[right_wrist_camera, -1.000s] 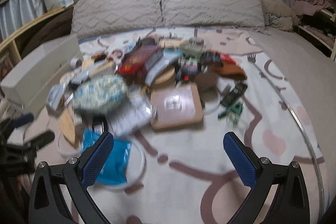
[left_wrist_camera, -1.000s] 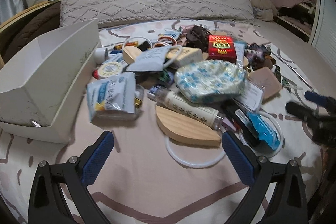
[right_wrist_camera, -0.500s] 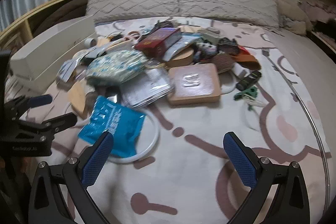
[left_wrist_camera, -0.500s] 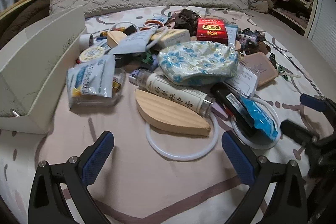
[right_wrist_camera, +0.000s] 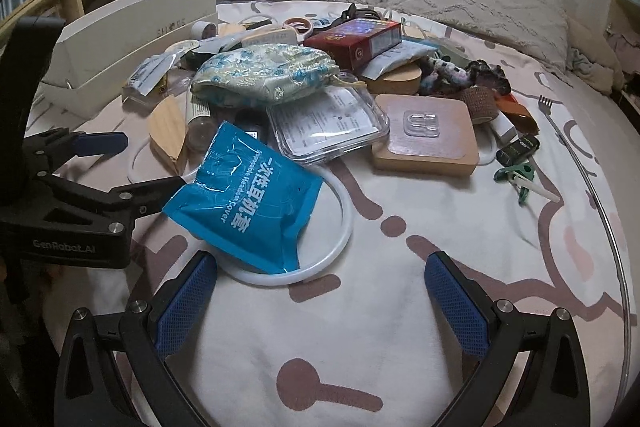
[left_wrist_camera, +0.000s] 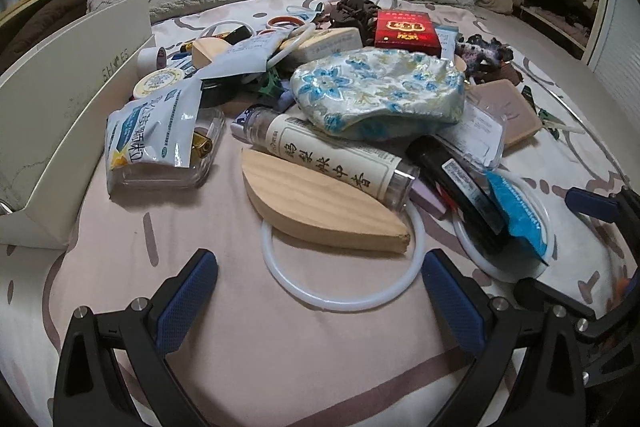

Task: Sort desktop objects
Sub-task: 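Lower the right gripper toward the blue packet and white ring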

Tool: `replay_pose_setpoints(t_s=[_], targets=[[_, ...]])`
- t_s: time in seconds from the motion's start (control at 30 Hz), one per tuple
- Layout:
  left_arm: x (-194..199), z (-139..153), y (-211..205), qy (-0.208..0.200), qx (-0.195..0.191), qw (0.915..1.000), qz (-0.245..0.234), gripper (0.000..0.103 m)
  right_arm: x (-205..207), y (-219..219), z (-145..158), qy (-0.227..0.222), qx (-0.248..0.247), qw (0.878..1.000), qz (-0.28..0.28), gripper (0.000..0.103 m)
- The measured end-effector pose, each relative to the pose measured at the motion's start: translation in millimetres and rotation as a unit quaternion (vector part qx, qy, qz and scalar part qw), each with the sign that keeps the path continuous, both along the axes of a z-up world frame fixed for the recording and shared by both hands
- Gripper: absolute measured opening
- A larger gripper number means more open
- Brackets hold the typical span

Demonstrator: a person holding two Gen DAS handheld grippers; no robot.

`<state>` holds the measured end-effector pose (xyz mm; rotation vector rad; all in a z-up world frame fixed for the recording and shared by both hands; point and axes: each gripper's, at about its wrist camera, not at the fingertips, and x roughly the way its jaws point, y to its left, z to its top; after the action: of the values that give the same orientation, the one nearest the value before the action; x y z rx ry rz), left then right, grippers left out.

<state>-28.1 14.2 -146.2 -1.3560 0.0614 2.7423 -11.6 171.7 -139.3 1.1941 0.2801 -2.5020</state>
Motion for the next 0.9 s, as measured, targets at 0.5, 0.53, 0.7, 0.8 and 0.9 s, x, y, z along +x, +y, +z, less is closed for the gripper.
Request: replay_pose_setpoints(t_s=[0.5,0.53,0.7,0.8,0.9], targets=[[-10,-6,0,-0.003,-0.004,1.0,-0.005,0.103,4,-10,-6,0.005,0.012,1.0,0.021,0.103],[-12,-6,0,-0.005,-0.002,1.0,-0.005,0.103,3,-10,-7,0.005,0.012,1.0,0.021,0.103],[-16,-7,1,-0.008,0.002,1.0,-0.004,0.103,2,-12,-8,0.004,0.015,1.0,0.016,0.103],[-19,-7,2,-0.009,0.006,0.9999,-0.004,0.103,1,-14,-9,0.008,0.016,1.0,0.013,0.103],[-19,-6,5,-0.007,0.002,0.9999,-0.01,0.103,0,-13,-9,0.007,0.012,1.0,0.01,0.103]])
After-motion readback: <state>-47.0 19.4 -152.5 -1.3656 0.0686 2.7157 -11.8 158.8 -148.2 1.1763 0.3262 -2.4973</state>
